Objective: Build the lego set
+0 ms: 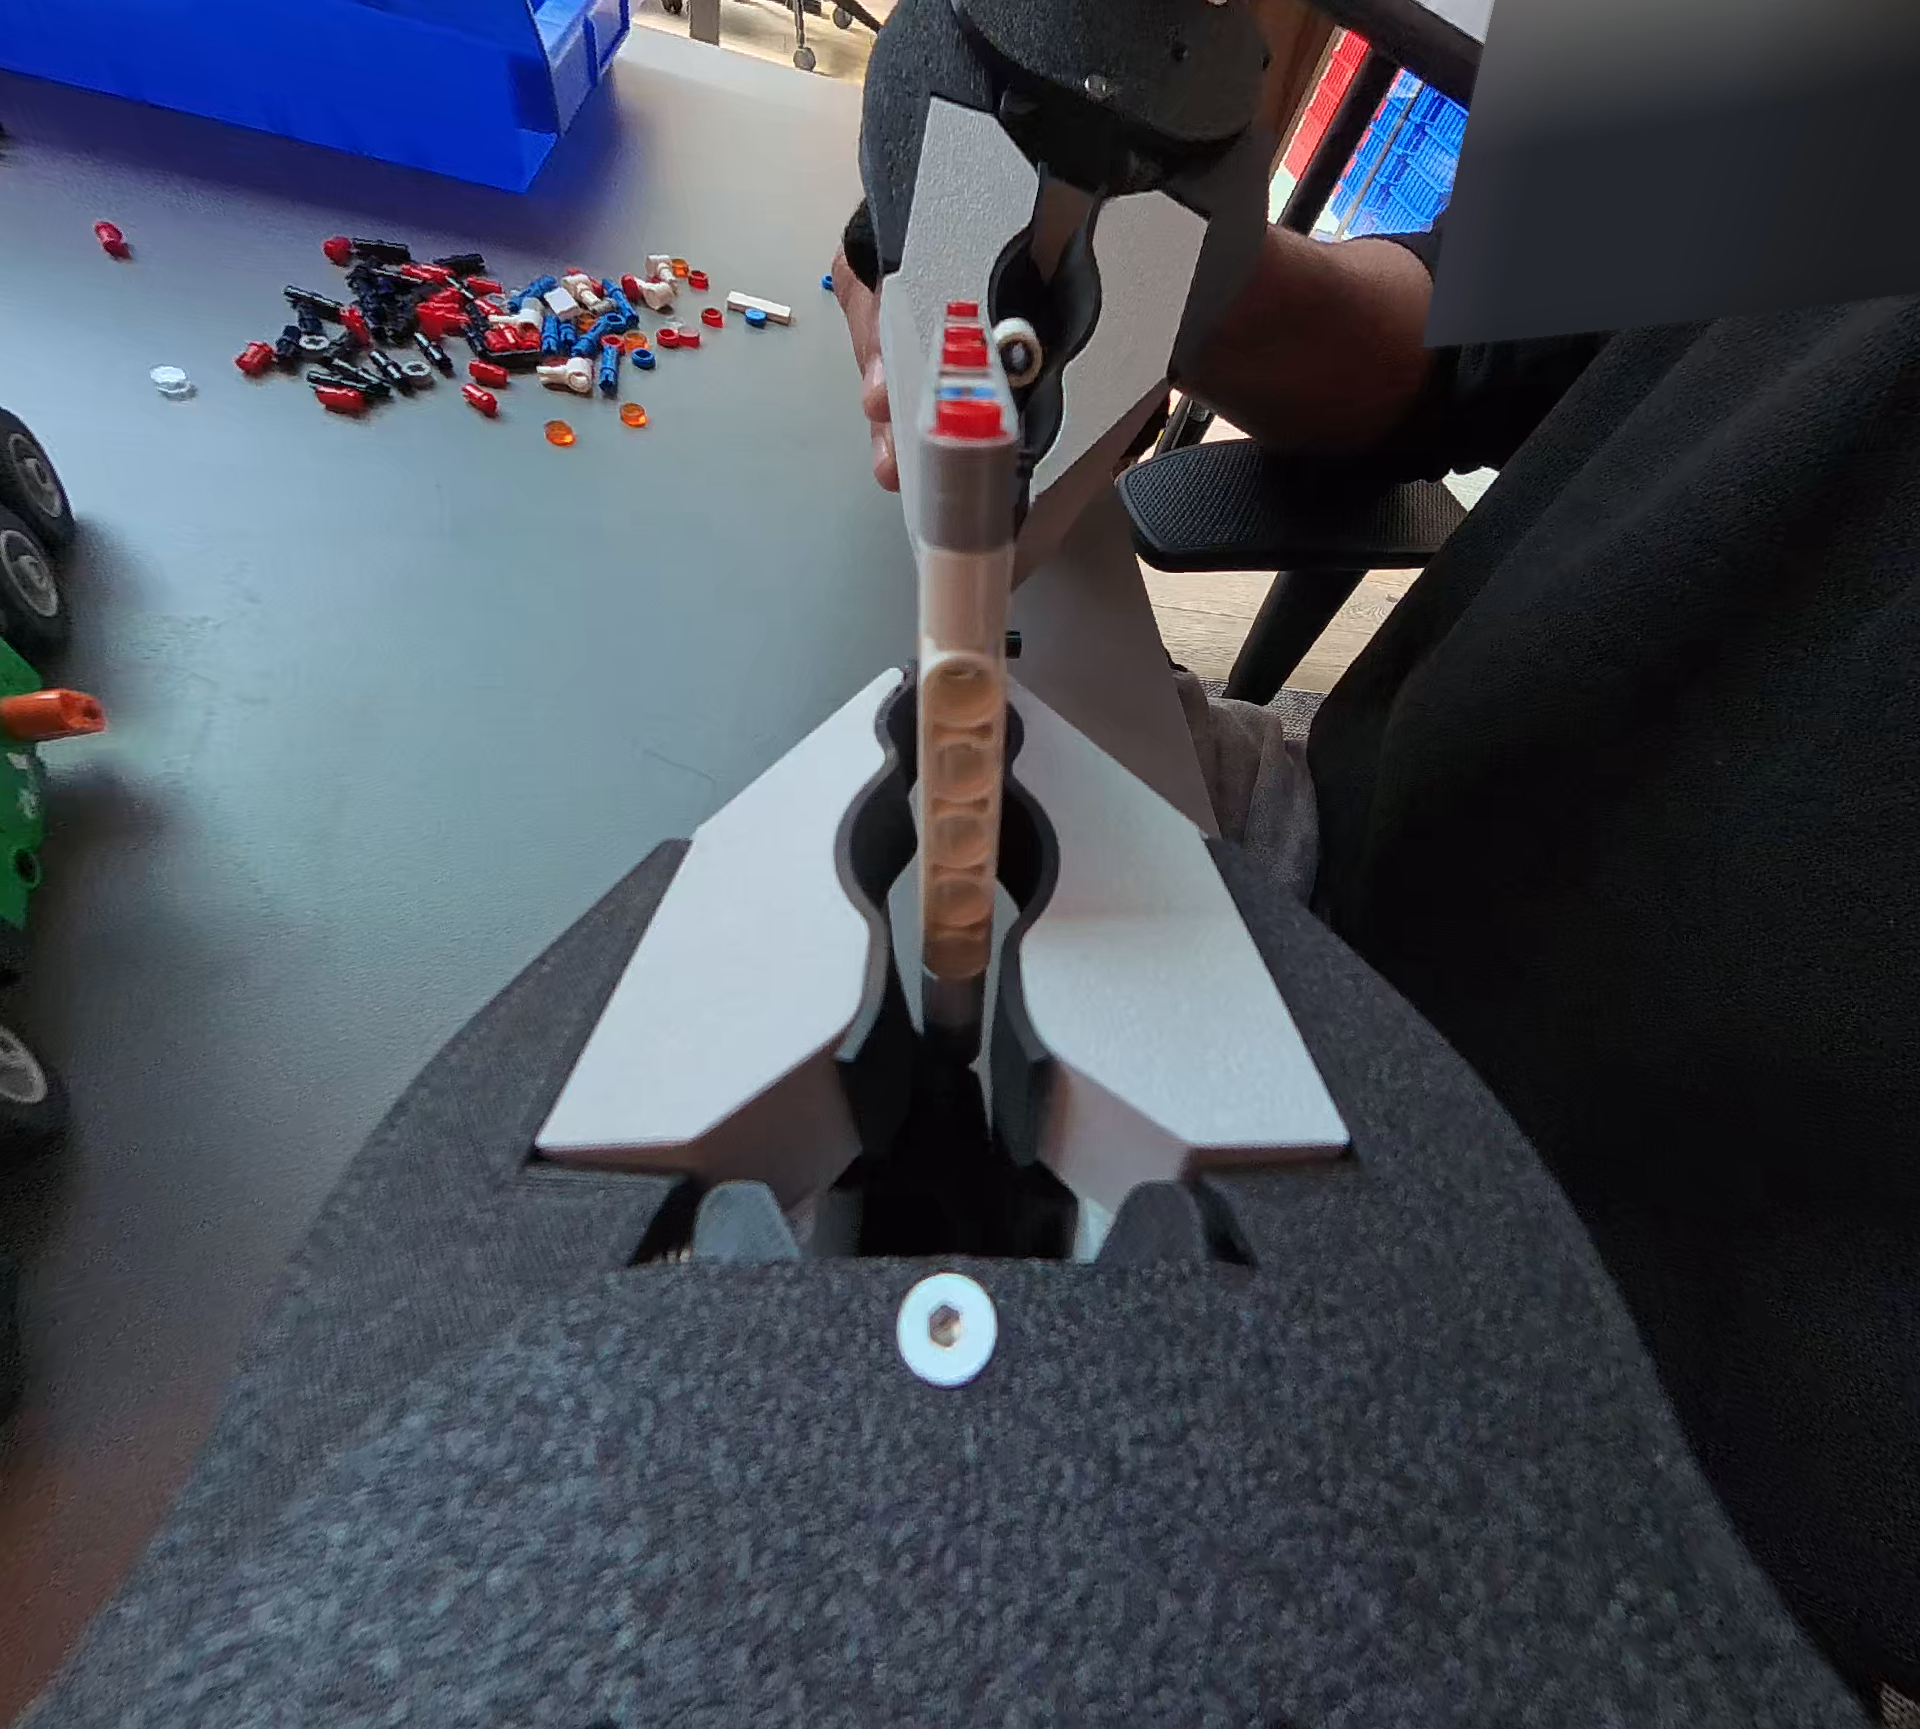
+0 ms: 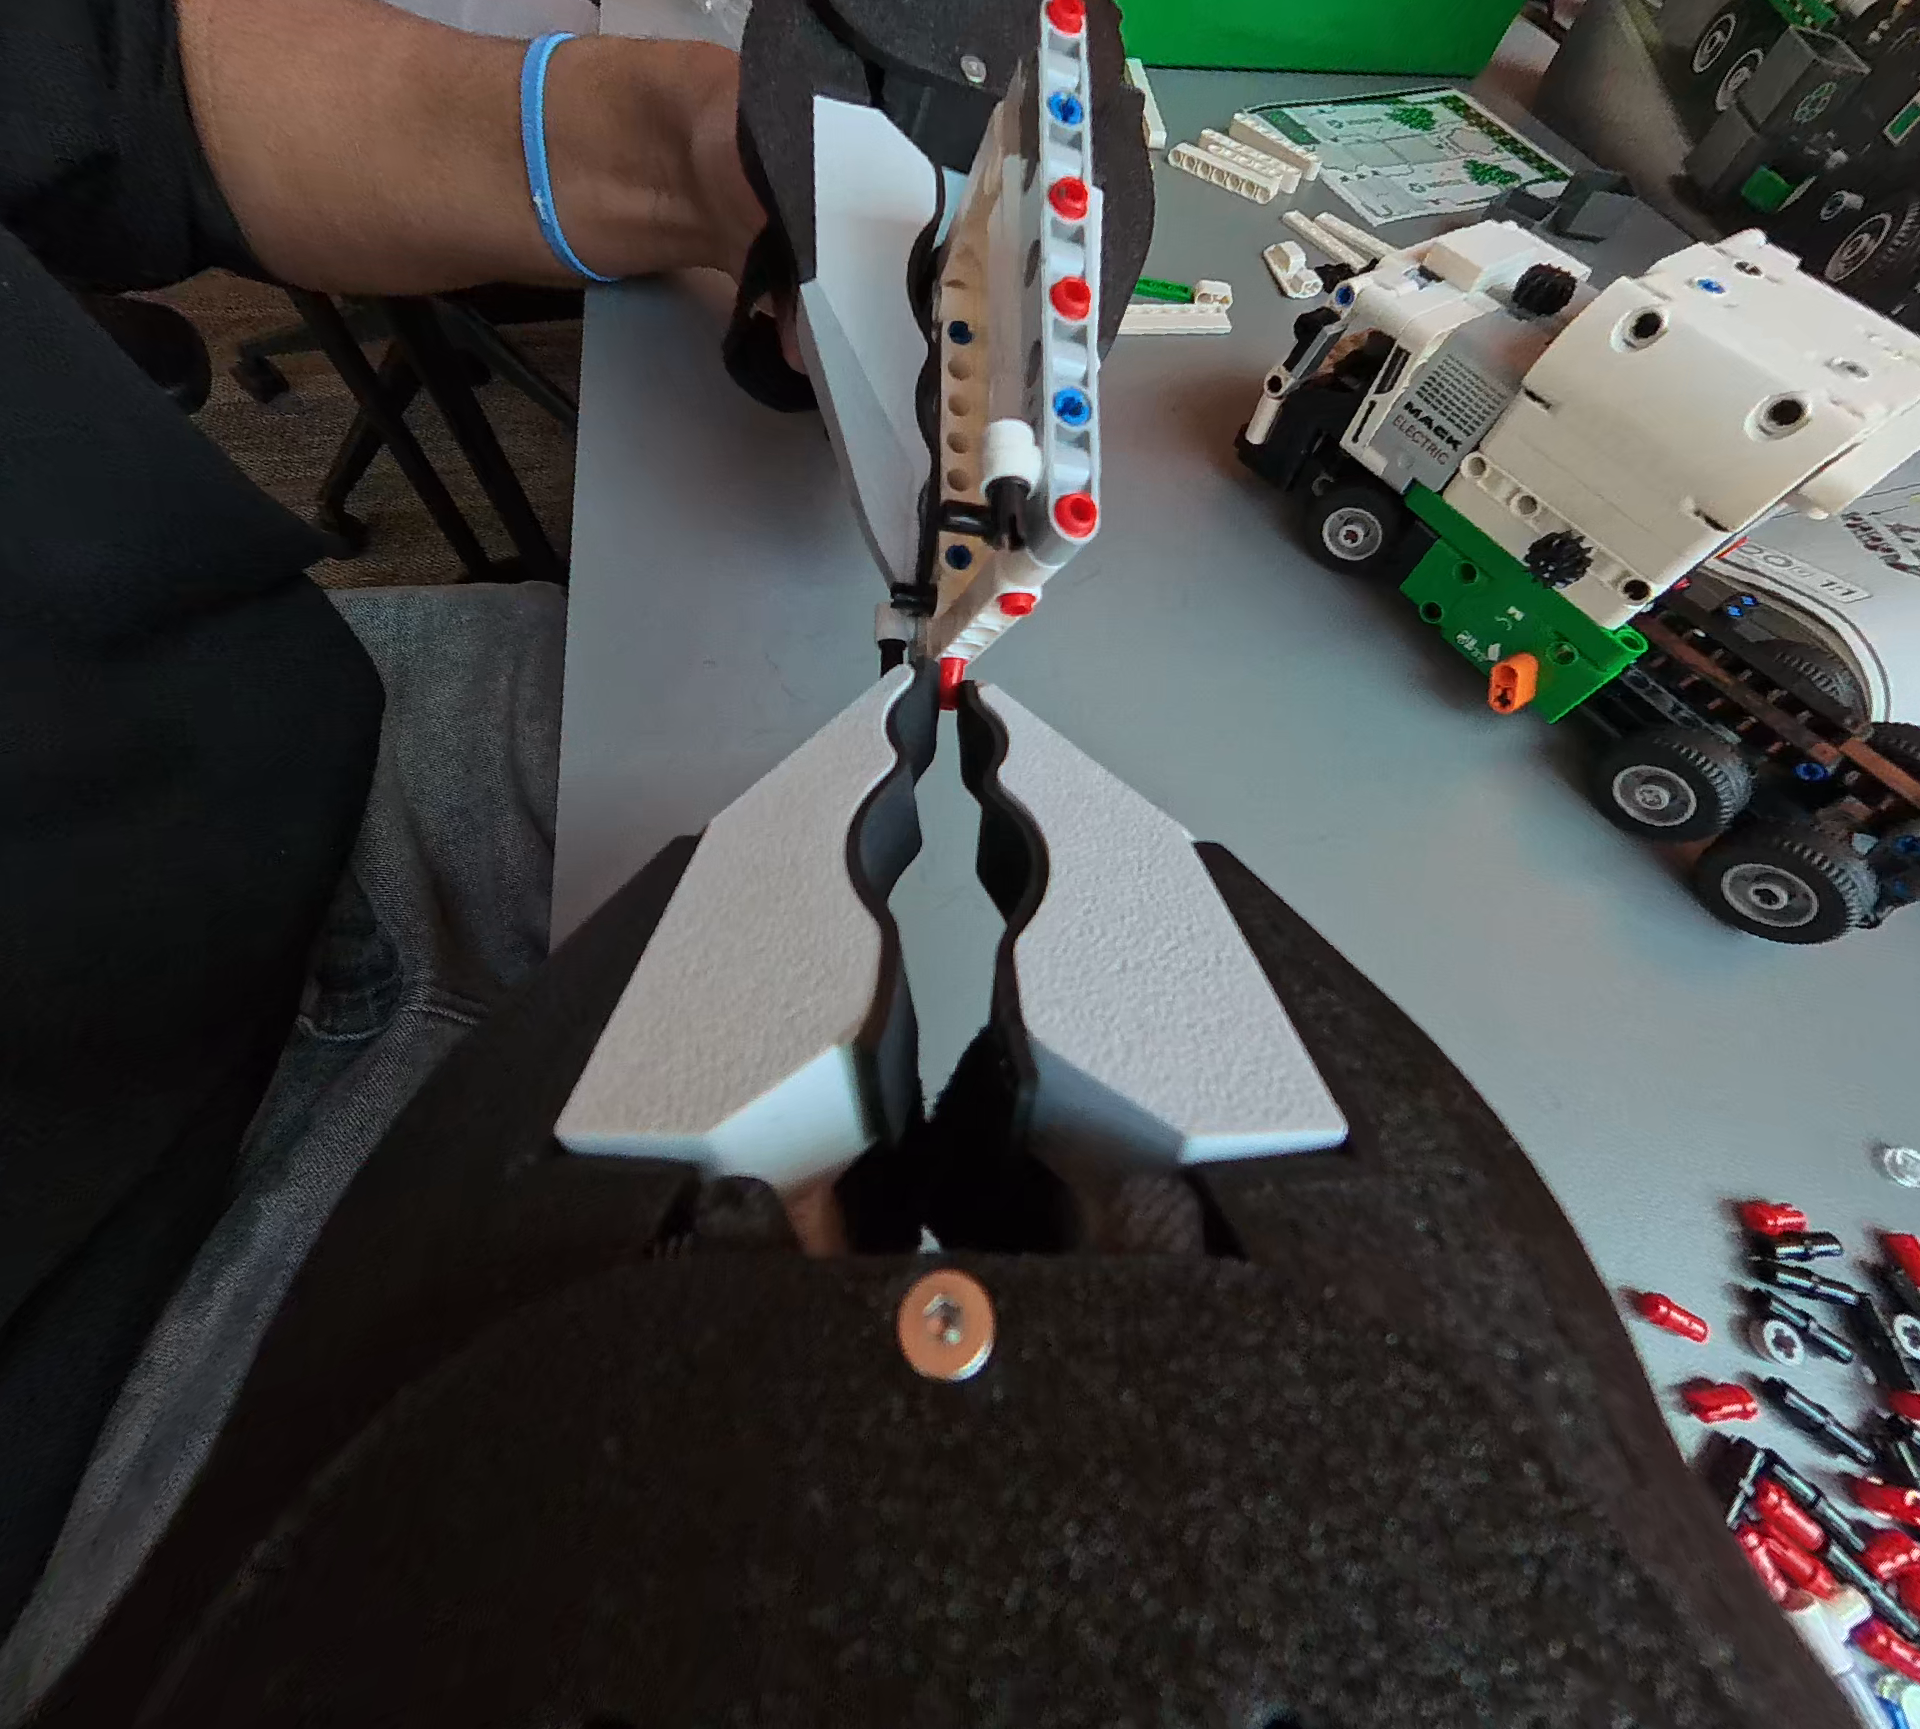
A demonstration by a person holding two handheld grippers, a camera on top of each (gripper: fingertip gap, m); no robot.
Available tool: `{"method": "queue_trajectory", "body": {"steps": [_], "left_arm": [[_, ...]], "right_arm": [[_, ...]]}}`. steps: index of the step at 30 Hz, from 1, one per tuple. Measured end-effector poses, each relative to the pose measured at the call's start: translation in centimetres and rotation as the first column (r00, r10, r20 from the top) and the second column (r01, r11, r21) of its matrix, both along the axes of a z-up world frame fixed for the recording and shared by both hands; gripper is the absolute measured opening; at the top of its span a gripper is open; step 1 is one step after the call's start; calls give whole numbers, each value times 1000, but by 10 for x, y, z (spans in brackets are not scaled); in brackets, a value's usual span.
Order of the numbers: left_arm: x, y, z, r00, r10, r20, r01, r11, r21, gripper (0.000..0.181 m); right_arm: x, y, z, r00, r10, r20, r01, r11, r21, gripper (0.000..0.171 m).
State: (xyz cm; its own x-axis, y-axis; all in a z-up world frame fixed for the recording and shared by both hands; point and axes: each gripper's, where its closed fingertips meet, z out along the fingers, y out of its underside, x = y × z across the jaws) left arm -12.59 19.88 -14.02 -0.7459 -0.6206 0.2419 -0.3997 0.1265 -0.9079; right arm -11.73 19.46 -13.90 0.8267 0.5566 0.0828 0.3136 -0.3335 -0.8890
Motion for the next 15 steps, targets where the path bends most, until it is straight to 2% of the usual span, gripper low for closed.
{"method": "queue_trajectory", "body": {"steps": [10, 15], "left_arm": [[-1, -2, 3, 1000, -14, 0, 14, 999, -32, 7], [-4, -5, -1, 999, -35, -4, 35, 999, 6, 7]], "right_arm": [[-3, 0, 4, 1000, 6, -8, -6, 1000, 30, 2], [-5, -3, 0, 1000, 22, 11, -22, 1000, 5, 2]]}}
